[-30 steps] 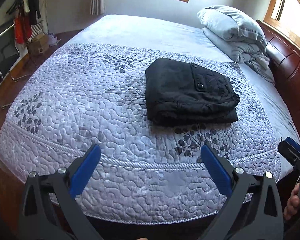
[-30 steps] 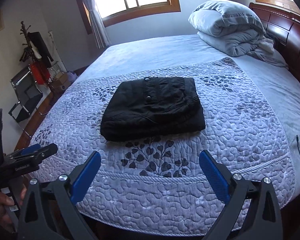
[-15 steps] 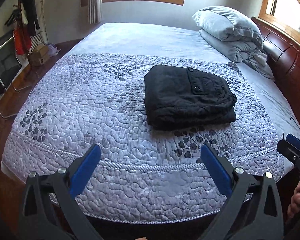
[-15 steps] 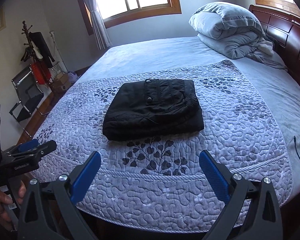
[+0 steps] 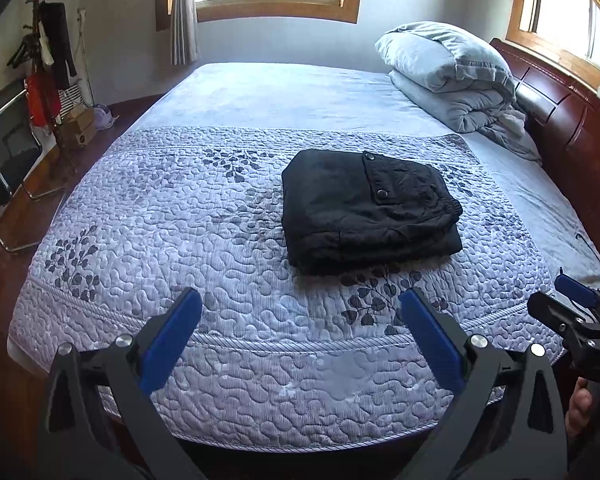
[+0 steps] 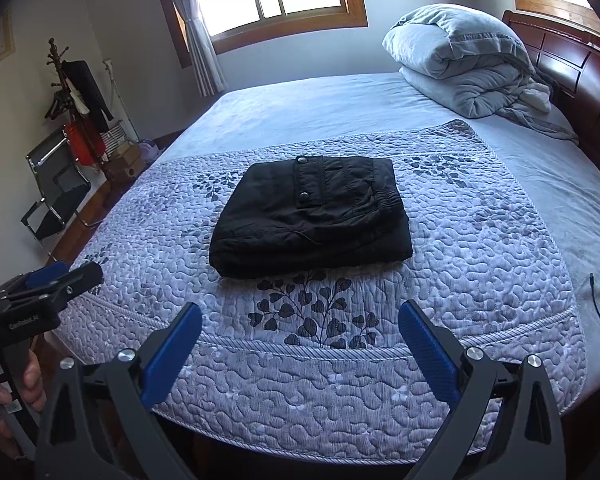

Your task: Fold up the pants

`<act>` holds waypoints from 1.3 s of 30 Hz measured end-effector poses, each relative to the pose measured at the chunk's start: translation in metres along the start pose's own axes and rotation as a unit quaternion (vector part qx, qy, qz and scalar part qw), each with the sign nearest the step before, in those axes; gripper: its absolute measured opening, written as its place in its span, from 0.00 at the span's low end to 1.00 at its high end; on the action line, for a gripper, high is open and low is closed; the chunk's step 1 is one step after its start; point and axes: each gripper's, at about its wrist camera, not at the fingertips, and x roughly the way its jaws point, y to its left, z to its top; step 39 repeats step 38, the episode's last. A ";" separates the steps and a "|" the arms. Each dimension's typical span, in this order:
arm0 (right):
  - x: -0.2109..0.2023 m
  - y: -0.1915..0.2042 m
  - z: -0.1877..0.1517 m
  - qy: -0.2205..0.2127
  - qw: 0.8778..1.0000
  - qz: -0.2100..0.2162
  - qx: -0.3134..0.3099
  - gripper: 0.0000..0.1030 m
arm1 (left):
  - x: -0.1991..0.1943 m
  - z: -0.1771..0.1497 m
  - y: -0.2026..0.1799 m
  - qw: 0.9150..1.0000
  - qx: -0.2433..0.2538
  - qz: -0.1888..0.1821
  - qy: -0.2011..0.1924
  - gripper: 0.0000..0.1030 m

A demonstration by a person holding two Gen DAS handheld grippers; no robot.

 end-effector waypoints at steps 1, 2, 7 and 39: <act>0.000 0.000 0.000 0.000 1.000 -0.002 -0.001 0.96 | -0.001 0.000 -0.001 1.000 0.002 -0.003 0.000 0.97; 0.001 0.000 0.000 0.000 1.000 -0.003 -0.002 0.96 | -0.001 0.000 -0.003 1.000 0.005 -0.005 0.000 0.97; 0.001 -0.003 -0.001 0.001 1.000 -0.003 0.003 0.96 | -0.002 0.001 -0.010 1.000 0.021 -0.007 -0.003 0.97; 0.006 -0.010 0.003 0.005 1.000 -0.012 0.010 0.96 | 0.001 0.001 -0.026 0.999 0.052 -0.011 -0.005 0.97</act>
